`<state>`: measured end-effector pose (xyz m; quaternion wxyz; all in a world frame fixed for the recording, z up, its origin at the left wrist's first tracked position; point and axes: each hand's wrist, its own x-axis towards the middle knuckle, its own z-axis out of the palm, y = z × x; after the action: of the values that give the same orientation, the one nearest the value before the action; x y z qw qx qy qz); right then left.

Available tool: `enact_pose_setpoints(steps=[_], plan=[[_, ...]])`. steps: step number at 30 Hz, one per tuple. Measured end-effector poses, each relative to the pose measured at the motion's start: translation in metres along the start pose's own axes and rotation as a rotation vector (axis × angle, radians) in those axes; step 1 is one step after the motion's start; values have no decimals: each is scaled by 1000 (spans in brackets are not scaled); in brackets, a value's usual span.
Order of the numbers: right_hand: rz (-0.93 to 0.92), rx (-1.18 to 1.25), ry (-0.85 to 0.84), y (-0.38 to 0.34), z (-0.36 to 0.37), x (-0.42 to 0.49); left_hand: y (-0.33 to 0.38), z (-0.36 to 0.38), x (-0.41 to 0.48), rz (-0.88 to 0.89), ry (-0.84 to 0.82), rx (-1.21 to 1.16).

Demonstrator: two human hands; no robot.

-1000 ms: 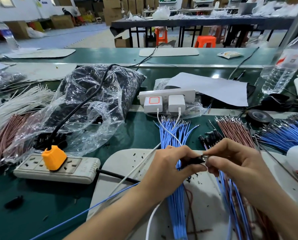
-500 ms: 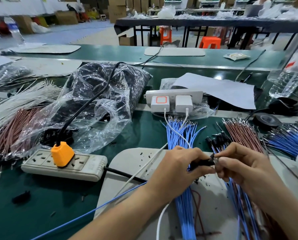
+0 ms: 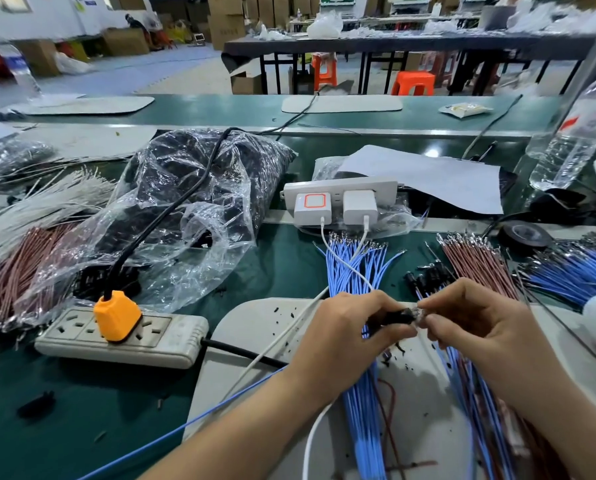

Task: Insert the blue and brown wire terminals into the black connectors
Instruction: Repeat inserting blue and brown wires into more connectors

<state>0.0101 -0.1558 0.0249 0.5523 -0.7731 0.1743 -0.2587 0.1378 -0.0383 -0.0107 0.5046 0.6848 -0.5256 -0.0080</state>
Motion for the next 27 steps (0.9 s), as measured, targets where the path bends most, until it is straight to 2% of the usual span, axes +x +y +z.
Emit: enact_pose_setpoints(steps=[5,11,15,21,24,27], plan=[[-41,-103,-16,-5,-2,-2,1,-1,-1,19,-9,55],[-6,-74,-36,-2,-2,-1,2,-1,-1,43,-32,58],[47,61,-46,1,-4,2,2,0,-1,-17,-49,-12],[30,-3,-38,3,-4,2,2,0,1,-51,-68,-26],[113,69,-51,3,-5,3,1,0,1,-40,-77,-29],[311,314,-64,1,-4,5,2,0,2,6,-78,7]])
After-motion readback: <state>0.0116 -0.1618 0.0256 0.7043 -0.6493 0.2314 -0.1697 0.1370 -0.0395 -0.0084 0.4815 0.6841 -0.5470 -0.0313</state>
